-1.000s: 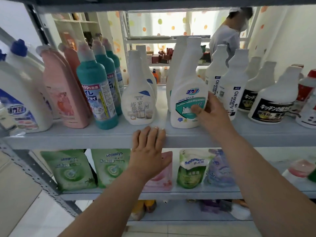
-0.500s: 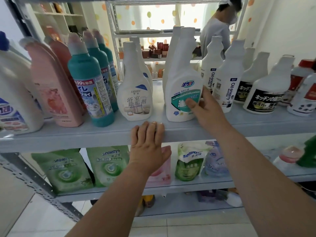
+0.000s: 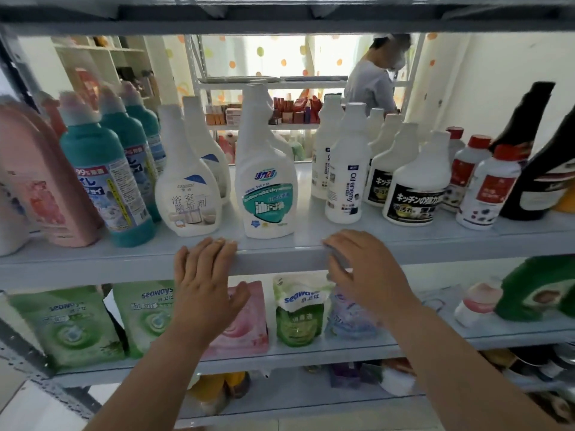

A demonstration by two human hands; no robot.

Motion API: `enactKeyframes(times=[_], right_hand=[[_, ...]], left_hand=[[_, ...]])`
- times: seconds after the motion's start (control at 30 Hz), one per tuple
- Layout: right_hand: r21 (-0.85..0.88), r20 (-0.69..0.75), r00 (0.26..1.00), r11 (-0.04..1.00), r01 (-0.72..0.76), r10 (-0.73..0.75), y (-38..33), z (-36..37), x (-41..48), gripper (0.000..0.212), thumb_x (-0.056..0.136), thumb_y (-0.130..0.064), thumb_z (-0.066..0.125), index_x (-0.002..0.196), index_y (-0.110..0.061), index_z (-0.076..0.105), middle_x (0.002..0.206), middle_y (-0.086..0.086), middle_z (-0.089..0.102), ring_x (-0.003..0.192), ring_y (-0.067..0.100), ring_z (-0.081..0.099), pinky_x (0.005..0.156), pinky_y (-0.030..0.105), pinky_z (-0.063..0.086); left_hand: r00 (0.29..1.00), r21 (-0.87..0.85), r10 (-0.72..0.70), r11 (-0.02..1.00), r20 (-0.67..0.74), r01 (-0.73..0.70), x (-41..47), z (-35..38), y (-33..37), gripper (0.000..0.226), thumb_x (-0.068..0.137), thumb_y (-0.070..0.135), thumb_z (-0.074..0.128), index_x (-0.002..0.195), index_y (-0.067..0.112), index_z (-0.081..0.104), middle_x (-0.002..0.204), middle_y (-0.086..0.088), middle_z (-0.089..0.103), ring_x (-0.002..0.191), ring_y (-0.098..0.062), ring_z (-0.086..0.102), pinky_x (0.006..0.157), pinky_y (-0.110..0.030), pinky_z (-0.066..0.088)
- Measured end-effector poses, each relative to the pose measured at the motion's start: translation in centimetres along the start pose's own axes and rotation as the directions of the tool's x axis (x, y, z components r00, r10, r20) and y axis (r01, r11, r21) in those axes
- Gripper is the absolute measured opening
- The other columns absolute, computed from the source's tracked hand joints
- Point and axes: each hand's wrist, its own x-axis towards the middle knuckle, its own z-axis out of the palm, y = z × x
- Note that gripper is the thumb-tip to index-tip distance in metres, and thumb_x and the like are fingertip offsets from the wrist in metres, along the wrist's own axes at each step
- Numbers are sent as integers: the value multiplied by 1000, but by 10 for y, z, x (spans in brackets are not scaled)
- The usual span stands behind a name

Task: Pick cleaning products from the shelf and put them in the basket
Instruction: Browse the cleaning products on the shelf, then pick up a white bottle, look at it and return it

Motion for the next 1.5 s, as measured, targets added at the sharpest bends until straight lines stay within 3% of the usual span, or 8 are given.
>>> enactKeyframes(times=[0.1,0.3,0.57,0.77,1.1,1.2,1.3,1.5], right_hand=[[-49,-43,999,999,-23,21,40,-22,-15,31,93,-22,61,119,-11,75,116,6,72,109,27,66,99,48,51],[-141,-67,998,990,7,-16,96,-38,-41,43,90,-32,59,128,-14,67,125,6,64,118,30,60,108,49,43],[-187,-61,998,982,17,-29,103,-23,-47,56,86,-39,55,136,-16,62,137,10,60,132,34,53,118,55,23],[-180,-26,999,983,33,-38,107,-23,-47,63,81,-34,68,140,-16,59,140,11,58,135,35,51,117,56,25],[11,105,994,999,-43,41,96,-46,-45,61,86,-31,69,143,-16,55,144,8,53,141,30,42,124,51,13],[329,76,986,930,-165,148,84,-63,-40,52,97,-37,64,145,-22,52,139,-3,54,134,13,46,122,37,25],[743,164,958,610,-277,235,56,-82,-49,55,91,-56,59,144,-48,48,135,-22,58,124,-8,53,97,12,48],[899,164,954,360,-249,249,-7,-71,-106,51,81,-40,71,128,-50,55,113,-11,66,109,12,68,76,31,62]], left_hand=[[997,-61,-64,996,49,67,2,-18,24,60,83,41,57,134,9,64,133,-15,63,131,-39,54,119,-60,28],[999,-497,-29,867,33,42,20,-34,139,41,89,38,53,130,34,58,117,23,49,104,2,53,89,-4,40],[856,-627,-496,624,145,467,144,20,204,82,79,38,84,144,20,39,137,-2,52,118,-16,58,99,-42,55],[826,-568,-536,630,175,530,147,46,201,65,81,46,82,133,24,48,110,16,59,84,6,59,68,-15,44],[873,-710,-412,532,260,462,120,17,205,44,85,25,80,118,32,52,106,21,67,85,14,64,68,-8,52],[909,-858,-294,337,296,388,95,-14,213,39,83,23,71,115,43,62,110,16,75,100,-1,71,79,-16,58],[880,-915,-278,12,385,404,59,-41,219,51,76,27,62,120,53,59,115,6,76,102,-15,73,78,-27,59],[666,-585,-84,-568,741,579,-28,-47,220,56,85,32,51,137,15,60,128,-24,67,100,-41,68,77,-53,57]])
